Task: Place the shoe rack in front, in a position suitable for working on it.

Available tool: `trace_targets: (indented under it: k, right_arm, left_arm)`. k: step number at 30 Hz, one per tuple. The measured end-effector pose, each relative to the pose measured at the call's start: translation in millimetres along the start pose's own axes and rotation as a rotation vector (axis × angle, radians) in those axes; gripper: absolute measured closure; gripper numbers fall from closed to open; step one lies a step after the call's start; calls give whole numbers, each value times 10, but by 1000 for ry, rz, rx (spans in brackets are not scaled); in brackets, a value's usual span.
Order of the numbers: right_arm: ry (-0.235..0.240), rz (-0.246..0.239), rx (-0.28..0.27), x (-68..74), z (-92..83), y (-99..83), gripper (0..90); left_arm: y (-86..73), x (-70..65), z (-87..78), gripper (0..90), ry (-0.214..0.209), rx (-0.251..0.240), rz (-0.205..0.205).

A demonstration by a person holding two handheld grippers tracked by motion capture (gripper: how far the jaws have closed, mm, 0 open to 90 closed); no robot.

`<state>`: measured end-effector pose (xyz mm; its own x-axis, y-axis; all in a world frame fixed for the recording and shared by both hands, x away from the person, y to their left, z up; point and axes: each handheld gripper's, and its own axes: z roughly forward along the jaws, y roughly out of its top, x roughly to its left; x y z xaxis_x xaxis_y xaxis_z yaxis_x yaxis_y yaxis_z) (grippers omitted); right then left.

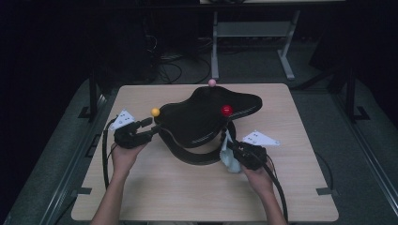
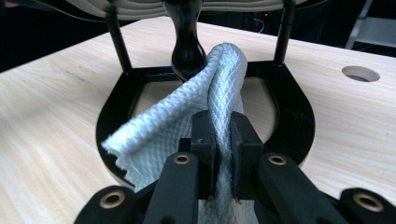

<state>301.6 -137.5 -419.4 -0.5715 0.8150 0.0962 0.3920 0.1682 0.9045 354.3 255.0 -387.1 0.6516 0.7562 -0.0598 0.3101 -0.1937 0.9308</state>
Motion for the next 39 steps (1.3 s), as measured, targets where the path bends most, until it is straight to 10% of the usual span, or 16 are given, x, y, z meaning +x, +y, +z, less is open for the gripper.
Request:
trace_targets:
  k: [8, 19, 29, 39]
  right_arm:
    - [-9, -31, -121, 46, -260, 385, 818]
    - [-6, 16, -10, 95, -69, -35, 818]
    - [15, -31, -101, 266, -291, 315, 820]
    - [1, 18, 7, 157, 34, -202, 818]
  left_arm:
    - [1, -7, -1, 483, -16, -2, -7]
    - [1, -17, -3, 481, -22, -1, -7]
    - [4, -26, -4, 477, -22, -2, -5]
    - [-2, -19, -2, 469, -20, 4, -3]
